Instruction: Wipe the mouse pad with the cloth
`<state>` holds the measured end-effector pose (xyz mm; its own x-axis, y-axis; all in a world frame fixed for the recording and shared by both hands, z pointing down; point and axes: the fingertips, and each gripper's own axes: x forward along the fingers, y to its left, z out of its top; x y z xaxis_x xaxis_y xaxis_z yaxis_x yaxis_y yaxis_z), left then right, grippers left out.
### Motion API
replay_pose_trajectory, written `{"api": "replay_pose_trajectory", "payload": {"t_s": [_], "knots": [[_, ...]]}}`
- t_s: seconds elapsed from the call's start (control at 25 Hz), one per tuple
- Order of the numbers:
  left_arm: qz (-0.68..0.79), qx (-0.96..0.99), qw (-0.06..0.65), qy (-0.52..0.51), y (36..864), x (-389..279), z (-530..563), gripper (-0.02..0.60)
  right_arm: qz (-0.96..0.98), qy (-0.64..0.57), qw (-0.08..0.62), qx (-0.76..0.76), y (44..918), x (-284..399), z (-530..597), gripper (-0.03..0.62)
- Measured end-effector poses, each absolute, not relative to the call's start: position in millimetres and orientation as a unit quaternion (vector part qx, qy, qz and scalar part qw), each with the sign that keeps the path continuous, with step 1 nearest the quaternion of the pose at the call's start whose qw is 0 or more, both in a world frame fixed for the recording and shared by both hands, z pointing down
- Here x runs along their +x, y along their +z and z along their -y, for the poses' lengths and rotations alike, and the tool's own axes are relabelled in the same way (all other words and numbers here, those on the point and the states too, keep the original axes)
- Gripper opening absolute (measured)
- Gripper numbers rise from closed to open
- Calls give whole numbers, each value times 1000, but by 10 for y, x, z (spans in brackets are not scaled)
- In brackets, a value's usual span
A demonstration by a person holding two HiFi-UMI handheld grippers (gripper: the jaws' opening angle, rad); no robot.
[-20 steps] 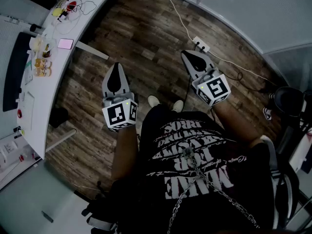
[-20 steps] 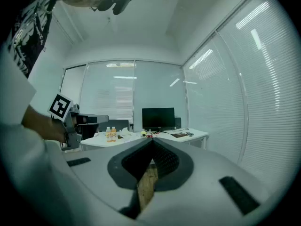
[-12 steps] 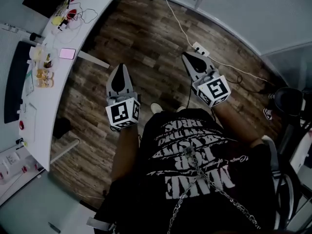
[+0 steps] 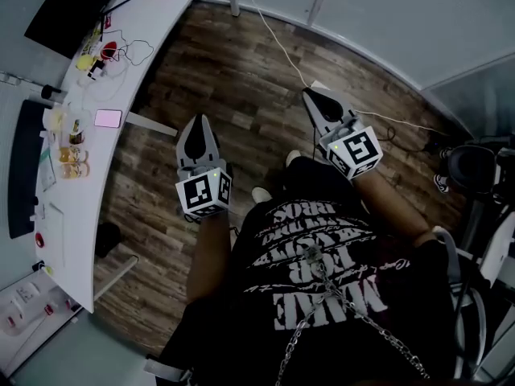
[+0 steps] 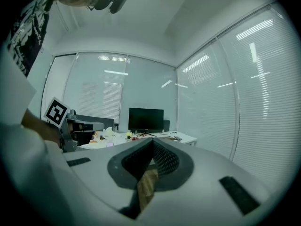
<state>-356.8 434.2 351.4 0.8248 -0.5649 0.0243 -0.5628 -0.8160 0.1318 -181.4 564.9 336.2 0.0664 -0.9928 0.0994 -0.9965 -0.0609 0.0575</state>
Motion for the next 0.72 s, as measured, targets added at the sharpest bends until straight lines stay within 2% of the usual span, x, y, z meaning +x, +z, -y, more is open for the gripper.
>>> {"api": "replay_pose_trajectory", "payload": {"t_s": [0.32,0.48,0.72], "knots": [[317,946,72,1,3579,-3127,-3881,6,671,23,47,740,3450,-1127,-5282,-6],[323,945,49,-5,3457,-2858,-3705,6,688,18,57,723,3437,-920,-5004,-6],[347,935,74,-12,3573,-2539,-3432,6,709,29,70,701,3546,-581,-4624,-6]]}}
